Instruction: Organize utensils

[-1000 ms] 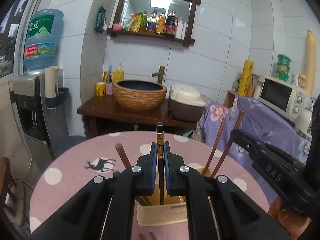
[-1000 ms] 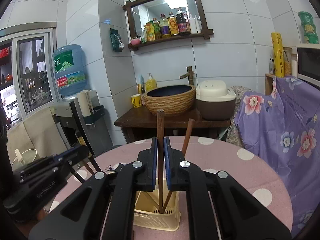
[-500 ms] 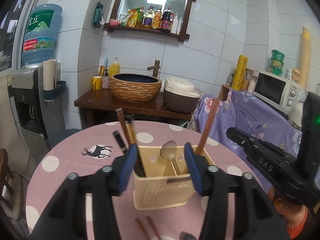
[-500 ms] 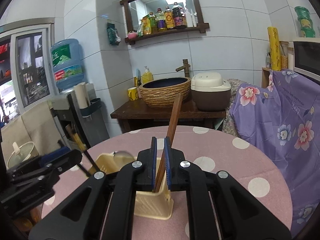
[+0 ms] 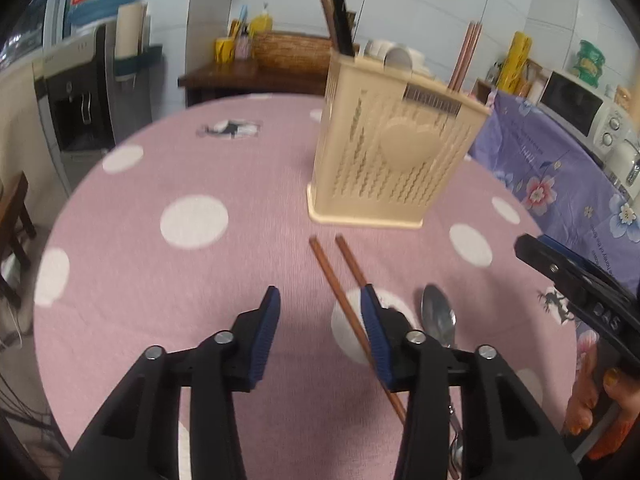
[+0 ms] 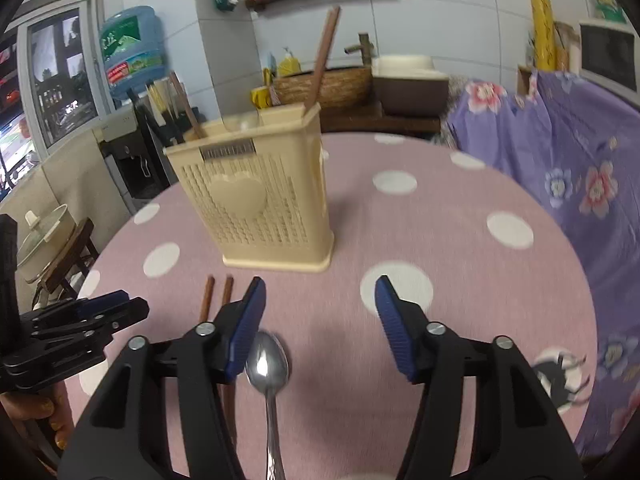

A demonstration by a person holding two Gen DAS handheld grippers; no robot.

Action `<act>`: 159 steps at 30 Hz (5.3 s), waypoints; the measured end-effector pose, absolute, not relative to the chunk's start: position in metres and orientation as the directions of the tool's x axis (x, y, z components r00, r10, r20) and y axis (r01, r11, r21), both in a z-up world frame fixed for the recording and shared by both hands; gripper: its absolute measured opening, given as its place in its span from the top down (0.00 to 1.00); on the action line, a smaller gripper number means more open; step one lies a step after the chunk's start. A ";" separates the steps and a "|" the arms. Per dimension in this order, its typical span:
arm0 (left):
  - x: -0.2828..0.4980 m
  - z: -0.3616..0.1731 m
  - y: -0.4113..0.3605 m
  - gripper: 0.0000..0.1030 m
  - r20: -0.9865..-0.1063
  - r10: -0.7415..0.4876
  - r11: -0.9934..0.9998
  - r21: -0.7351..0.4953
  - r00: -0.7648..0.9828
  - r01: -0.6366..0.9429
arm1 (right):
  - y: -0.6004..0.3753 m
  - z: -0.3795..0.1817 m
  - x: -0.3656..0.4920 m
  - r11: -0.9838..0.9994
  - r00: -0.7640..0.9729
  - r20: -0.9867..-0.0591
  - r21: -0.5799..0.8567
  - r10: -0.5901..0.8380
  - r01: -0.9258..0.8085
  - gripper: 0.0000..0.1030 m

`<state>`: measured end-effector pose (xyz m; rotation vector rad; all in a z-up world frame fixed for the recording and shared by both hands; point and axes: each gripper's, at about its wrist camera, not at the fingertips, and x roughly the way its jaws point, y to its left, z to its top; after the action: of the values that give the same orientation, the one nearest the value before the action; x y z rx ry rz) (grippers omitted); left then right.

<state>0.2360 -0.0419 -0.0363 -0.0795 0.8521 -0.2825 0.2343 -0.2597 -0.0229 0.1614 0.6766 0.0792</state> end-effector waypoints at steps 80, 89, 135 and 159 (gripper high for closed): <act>0.260 -0.071 -0.053 0.88 -0.796 -0.164 0.981 -0.067 0.583 0.184 | -0.194 -0.081 0.270 0.988 0.564 -0.818 0.025 0.108 -0.153 0.63; 0.265 -0.070 -0.055 0.91 -0.794 -0.171 0.979 -0.072 0.584 0.190 | -0.205 -0.077 0.268 0.982 0.580 -0.795 0.101 0.175 -0.159 0.63; 0.177 0.066 -0.018 0.92 -0.474 -0.381 0.923 -0.241 0.794 0.300 | -0.263 0.004 0.203 0.965 0.814 -0.533 0.232 0.230 -0.121 0.63; 0.200 0.132 -0.031 0.92 -0.344 -0.451 0.891 -0.237 0.824 0.388 | -0.243 0.067 0.223 0.968 0.887 -0.392 0.148 0.245 -0.202 0.63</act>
<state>0.2004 -0.0309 0.1322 -0.1593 0.4048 -0.4480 0.2230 -0.2430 0.0672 0.1042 0.4209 0.2330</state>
